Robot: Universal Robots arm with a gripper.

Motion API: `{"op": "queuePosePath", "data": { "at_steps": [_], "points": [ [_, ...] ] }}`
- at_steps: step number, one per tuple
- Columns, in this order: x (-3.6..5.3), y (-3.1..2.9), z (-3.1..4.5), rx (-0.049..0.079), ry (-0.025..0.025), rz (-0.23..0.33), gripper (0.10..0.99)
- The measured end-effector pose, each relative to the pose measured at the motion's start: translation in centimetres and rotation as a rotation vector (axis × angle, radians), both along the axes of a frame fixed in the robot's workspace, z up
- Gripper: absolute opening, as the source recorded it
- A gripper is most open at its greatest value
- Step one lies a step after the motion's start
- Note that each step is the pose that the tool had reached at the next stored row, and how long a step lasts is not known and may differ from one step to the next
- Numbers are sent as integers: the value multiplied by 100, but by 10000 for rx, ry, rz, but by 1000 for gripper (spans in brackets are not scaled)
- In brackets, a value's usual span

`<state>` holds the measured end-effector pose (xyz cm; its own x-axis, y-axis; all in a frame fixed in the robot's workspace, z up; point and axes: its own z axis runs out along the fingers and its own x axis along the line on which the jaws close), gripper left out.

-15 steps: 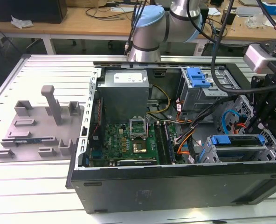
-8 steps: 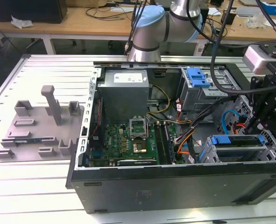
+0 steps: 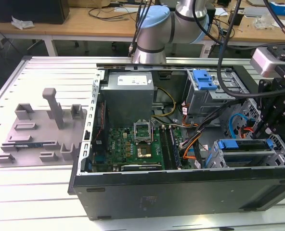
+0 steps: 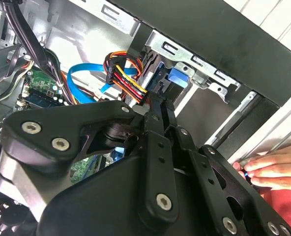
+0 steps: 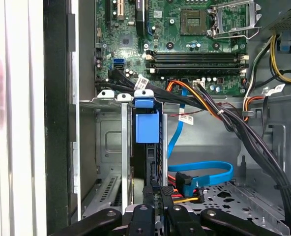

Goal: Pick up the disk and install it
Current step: 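Insert the first disk wire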

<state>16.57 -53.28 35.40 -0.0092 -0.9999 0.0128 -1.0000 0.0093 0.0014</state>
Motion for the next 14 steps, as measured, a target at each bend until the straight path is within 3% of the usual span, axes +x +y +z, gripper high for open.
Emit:
{"op": "queuePosePath", "data": {
  "at_steps": [14],
  "points": [
    [5, 0, -33, -1, 0, 0, 169]
  ]
}}
